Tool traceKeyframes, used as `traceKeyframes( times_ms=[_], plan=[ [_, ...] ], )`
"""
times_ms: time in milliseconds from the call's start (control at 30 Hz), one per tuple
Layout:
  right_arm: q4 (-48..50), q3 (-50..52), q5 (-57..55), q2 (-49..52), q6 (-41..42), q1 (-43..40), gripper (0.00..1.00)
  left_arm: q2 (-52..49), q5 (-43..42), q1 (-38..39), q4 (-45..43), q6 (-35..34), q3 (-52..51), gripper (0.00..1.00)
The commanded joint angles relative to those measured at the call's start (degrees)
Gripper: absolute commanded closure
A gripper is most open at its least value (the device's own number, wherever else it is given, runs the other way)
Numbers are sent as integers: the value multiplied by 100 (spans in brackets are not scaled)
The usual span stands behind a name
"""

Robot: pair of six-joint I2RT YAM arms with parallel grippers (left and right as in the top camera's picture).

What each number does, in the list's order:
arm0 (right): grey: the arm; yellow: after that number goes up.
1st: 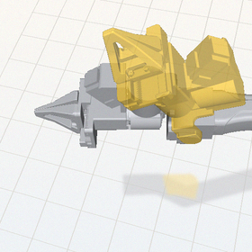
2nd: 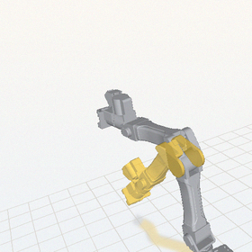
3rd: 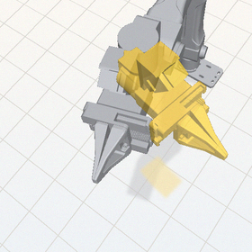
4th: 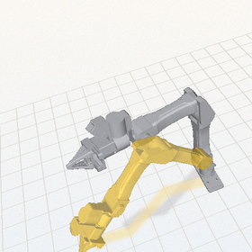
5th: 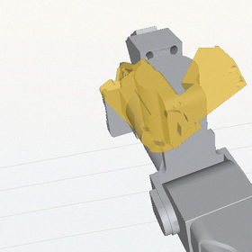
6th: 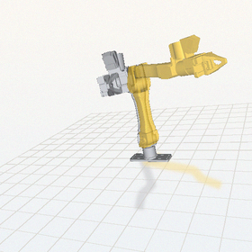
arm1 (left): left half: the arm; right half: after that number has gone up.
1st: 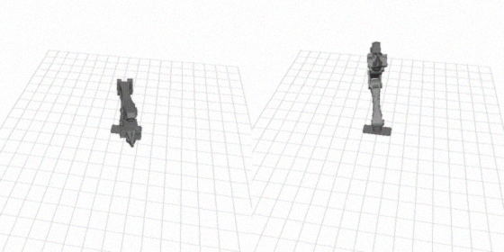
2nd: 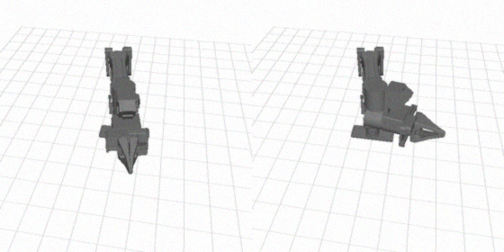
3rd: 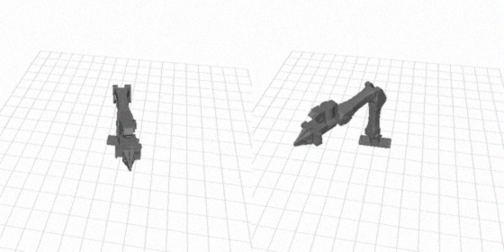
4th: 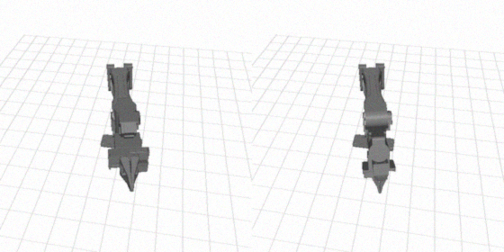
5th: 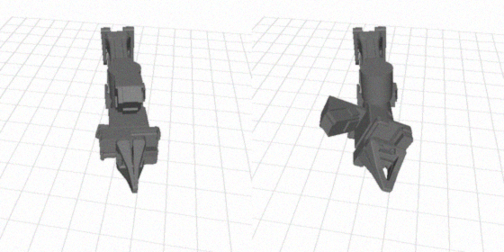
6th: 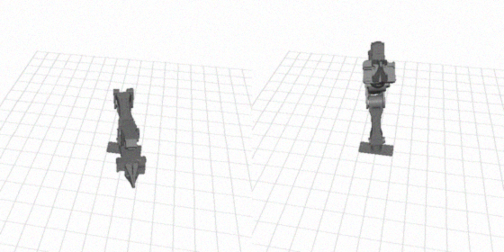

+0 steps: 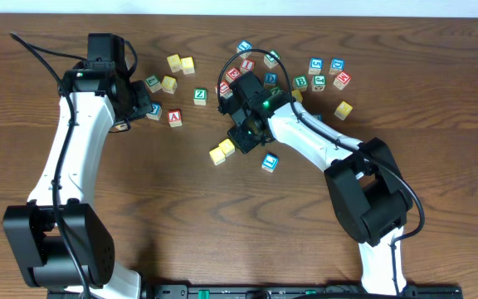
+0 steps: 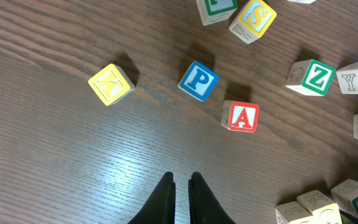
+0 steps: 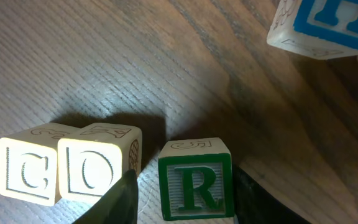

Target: Spell out CORL

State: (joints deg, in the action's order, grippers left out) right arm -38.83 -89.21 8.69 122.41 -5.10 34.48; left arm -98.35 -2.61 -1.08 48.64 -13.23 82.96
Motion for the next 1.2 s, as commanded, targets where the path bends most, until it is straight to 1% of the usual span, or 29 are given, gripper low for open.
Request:
traceKeyframes(
  times_ms=[0, 100, 267, 367, 633, 767, 800, 933, 967, 1033, 1167],
  plan=[
    [-57, 28, 122, -105, 35, 50, 56, -15, 70, -9, 15, 52, -39, 90],
    [-59, 28, 247, -221, 35, 50, 50, -15, 70, -9, 15, 52, -39, 91],
    [-63, 28, 437, -223, 101, 48, 50, -15, 70, -9, 15, 52, -39, 90],
    [-63, 28, 610, -243, 365, 48, 50, -15, 70, -9, 15, 52, -39, 91],
    [-168, 31, 726, -240, 1672, 61, 46, -15, 68, -9, 15, 50, -39, 91],
    [-107, 31, 640, -240, 1812, 101, 44, -15, 7, -7, 15, 50, -39, 91],
    [-107, 31, 568, -240, 1915, 111, 47, -15, 7, -7, 15, 48, -39, 91],
    [-59, 31, 323, -240, 2476, 205, 49, -15, 7, -7, 15, 48, -39, 91],
    [-74, 31, 299, -240, 2599, 232, 52, -15, 7, -7, 17, 48, -39, 91],
    [-118, 31, 214, -240, 2903, 236, 52, -15, 7, -7, 15, 48, -39, 91],
    [-61, 28, 144, -243, 3213, 232, 46, -15, 7, -7, 15, 48, -39, 91]
  ],
)
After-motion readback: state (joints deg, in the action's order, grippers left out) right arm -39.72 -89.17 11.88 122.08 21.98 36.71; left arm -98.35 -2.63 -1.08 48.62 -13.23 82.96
